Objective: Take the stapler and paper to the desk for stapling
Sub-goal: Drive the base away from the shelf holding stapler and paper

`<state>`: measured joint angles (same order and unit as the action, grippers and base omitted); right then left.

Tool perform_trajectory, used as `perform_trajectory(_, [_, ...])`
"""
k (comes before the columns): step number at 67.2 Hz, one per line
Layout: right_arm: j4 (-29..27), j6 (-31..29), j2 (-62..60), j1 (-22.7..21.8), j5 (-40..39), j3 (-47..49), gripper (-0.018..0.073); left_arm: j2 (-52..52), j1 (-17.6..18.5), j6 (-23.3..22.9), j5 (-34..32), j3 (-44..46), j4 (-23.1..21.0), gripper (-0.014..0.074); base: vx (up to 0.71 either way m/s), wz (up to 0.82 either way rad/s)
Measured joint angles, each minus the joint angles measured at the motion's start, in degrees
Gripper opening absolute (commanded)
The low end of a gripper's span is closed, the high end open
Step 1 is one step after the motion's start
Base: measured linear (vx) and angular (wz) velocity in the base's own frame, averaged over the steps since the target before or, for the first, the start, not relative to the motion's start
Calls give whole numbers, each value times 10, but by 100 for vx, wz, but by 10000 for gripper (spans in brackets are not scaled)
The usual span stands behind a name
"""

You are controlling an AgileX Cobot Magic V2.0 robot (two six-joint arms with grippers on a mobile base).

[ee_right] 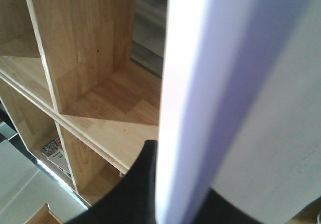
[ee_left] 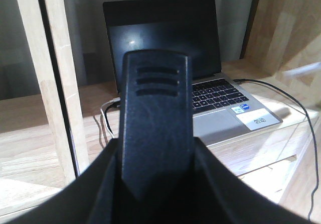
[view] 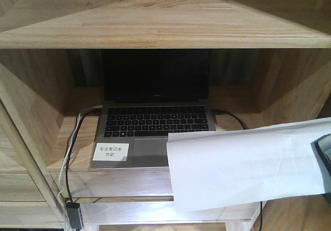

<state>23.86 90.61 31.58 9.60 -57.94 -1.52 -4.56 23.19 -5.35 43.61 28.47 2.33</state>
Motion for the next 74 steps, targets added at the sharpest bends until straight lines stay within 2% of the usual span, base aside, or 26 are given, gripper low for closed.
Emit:
perform_trajectory(33, [0,0,0,0,0,0,-4,0,0,0,0,0,0,-6,-4,1])
perform_trajectory(74, [1,0,0,0,0,0,-4,0,0,0,0,0,0,-6,-18,2])
